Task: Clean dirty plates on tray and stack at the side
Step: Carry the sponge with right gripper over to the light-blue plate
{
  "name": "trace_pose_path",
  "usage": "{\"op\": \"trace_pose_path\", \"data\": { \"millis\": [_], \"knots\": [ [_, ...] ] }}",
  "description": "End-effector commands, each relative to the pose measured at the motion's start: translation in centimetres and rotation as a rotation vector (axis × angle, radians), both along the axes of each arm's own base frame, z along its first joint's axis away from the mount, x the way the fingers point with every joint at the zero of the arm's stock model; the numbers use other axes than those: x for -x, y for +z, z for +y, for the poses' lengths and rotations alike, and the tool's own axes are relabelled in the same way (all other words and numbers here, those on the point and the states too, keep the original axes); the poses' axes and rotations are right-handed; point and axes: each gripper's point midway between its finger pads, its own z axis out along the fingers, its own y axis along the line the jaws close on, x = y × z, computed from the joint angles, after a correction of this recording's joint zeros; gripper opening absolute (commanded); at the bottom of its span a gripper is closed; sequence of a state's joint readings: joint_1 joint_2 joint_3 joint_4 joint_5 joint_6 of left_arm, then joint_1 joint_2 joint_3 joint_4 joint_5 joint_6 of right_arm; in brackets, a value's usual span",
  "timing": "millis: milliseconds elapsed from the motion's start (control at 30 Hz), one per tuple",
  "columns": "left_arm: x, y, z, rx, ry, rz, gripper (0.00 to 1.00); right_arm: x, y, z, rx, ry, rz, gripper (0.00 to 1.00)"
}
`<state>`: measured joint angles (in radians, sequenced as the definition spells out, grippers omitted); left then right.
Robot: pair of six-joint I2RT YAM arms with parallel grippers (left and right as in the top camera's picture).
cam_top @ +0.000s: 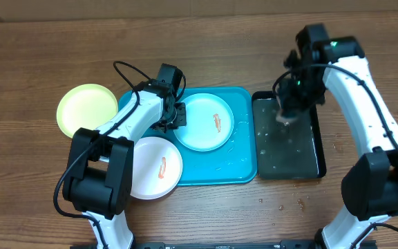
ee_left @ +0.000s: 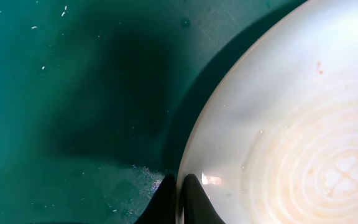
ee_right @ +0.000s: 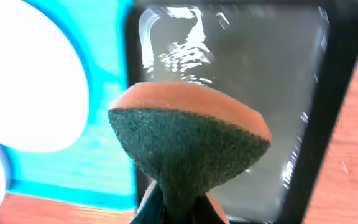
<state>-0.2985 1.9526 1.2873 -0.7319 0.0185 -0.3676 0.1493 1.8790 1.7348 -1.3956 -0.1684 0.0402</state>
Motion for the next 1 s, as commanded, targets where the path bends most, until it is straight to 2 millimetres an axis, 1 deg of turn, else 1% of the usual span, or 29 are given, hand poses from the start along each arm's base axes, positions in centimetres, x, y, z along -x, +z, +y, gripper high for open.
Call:
{"op": "trace_pose_path", "data": {
  "millis": [0,33,133,200,233,267,300,333,433,533,633,700,767,967],
  "knots": [
    [0.6,-0.4,-1.0,0.067,0.011,0.029,0.06,-0.7,2.6,3.0,-0.146,0.018,-0.045,0.04],
    [0.6,-0.3,-1.3,0.082,0.008,0.031,0.09,-0.8,2.8,3.6,-0.164,0.001,-0.045,0.04],
    [0.6,-0.3,-1.7,0.093,0.012,0.032,0.26,-1.0,2.9,5.1,-0.171,-0.005,-0.057,0.04],
    [0.6,-0.3,-1.7,0.093,0.012,0.030,0.34,-1.1,3.0,6.8,-0.180,0.031,-0.083,0.04],
    [0.5,-0.3,-1.7,0.094,0.012,0.028,0.36,-1.2,3.1,7.7,-0.180,0.043,-0.096,0.04],
    [0.5,-0.3,-1.7,0.095,0.014,0.026,0.25,-1.2,3.0,8.4,-0.168,0.048,-0.109,0.04],
    [0.4,-0.3,-1.7,0.096,0.017,0.025,0.07,-1.3,3.0,9.0,-0.146,0.050,-0.123,0.04],
    [0.4,-0.3,-1.8,0.097,0.020,0.023,0.04,-1.3,2.9,9.5,-0.118,0.051,-0.138,0.04],
    [0.2,-0.3,-1.3,0.083,0.047,0.019,0.04,-1.5,2.5,10.9,-0.015,0.053,-0.207,0.04],
    [0.1,-0.3,-0.9,0.086,0.074,0.020,0.04,-1.7,2.6,12.2,0.051,0.066,-0.271,0.04],
    [0.1,-0.3,-1.0,0.099,0.076,0.025,0.04,-1.7,2.7,13.5,0.088,0.096,-0.322,0.04],
    [0.3,-0.3,-1.0,0.102,0.076,0.034,0.04,-1.5,2.2,14.2,0.096,0.114,-0.319,0.04],
    [0.5,-0.3,-1.0,0.101,0.082,0.042,0.04,-1.3,1.2,14.5,0.109,0.126,-0.295,0.04],
    [0.7,-0.4,-1.0,0.098,0.080,0.049,0.04,-1.5,-3.4,14.9,0.160,0.143,-0.202,0.04]
  ]
}}
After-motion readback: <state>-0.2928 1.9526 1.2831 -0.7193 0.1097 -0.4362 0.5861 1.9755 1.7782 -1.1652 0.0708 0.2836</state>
